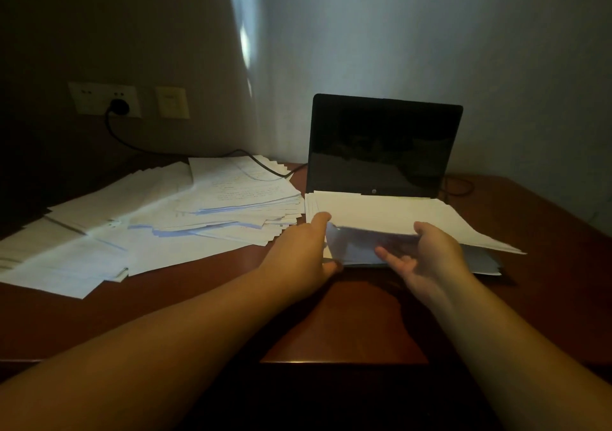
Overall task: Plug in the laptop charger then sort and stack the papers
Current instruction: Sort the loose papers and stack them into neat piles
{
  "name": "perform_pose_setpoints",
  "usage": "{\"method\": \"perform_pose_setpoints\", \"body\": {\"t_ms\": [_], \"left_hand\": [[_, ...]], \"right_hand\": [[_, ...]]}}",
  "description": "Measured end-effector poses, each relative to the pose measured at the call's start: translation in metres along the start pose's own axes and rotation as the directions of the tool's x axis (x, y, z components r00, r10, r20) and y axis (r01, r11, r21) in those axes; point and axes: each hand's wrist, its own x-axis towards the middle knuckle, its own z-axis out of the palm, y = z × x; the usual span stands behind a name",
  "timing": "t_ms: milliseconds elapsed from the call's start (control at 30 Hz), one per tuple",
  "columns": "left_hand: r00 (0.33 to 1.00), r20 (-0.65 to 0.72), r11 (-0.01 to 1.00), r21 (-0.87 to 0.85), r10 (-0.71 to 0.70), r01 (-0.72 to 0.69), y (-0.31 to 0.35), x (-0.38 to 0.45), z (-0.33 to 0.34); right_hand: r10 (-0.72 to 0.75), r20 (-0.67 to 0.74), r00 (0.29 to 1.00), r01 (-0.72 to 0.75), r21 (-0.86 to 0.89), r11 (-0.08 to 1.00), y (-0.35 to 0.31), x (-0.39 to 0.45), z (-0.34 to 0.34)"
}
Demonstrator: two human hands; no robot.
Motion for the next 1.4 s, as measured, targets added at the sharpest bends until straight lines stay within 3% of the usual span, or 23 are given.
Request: {"method": "perform_pose_setpoints", "body": {"t_ms": [100, 267, 400, 533, 700, 867, 1033, 1100, 1133, 1200, 1300, 1400], "left_hand": [[1.0, 0.001, 1.0, -0.024, 0.003, -0.003, 0.0, 0.0, -0.001], [0.999, 0.042, 0.987, 0.155, 0.031, -0.037, -0.004, 0.002, -0.003], [0.998, 0.053, 0.981, 0.192, 0.02, -0.03, -0.004, 0.003, -0.004], [0.998, 0.06, 0.986, 0.165, 0.022, -0.032, -0.005, 0.002, -0.006], [0.999, 0.053, 0.999, 0.041, 0.005, -0.007, -0.012, 0.001, -0.012], [0.996, -0.069, 0.997, -0.055, -0.053, 0.05, -0.033, 0.001, -0.036], [0.966, -0.19, 0.984, -0.016, -0.177, 0.178, -0.073, 0.006, -0.064], [0.948, -0.249, 0.978, 0.019, -0.197, 0.208, -0.094, 0.01, -0.074], [0.939, -0.277, 0.972, 0.05, -0.206, 0.228, -0.104, 0.013, -0.079], [0.917, -0.325, 0.951, 0.121, -0.231, 0.283, -0.124, 0.02, -0.086], [0.916, -0.304, 0.919, 0.209, -0.263, 0.333, -0.152, 0.034, -0.087], [0.916, -0.249, 0.908, 0.202, -0.315, 0.367, -0.17, 0.043, -0.087]], "right_hand": [[0.059, 0.017, 0.998, -0.058, -0.077, 0.995, -0.001, -0.002, -0.001], [0.272, 0.031, 0.962, -0.259, -0.212, 0.942, 0.001, -0.006, -0.002], [0.398, 0.113, 0.91, -0.341, -0.341, 0.876, 0.003, -0.01, -0.001], [0.359, 0.198, 0.912, -0.23, -0.477, 0.848, 0.007, -0.011, 0.009], [0.225, 0.272, 0.935, -0.091, -0.43, 0.898, 0.013, -0.009, 0.03], [0.113, 0.375, 0.92, 0.058, -0.416, 0.907, 0.018, -0.001, 0.062], [0.014, 0.498, 0.867, 0.256, -0.47, 0.844, 0.018, 0.015, 0.106], [-0.056, 0.521, 0.852, 0.377, -0.536, 0.755, 0.021, 0.027, 0.129], [-0.118, 0.536, 0.836, 0.472, -0.592, 0.653, 0.025, 0.036, 0.141], [-0.235, 0.635, 0.736, 0.674, -0.655, 0.342, 0.033, 0.053, 0.166], [-0.168, 0.814, 0.555, 0.825, -0.564, -0.007, 0.048, 0.076, 0.198], [-0.07, 0.896, 0.439, 0.875, -0.444, -0.19, 0.062, 0.091, 0.221]]}}
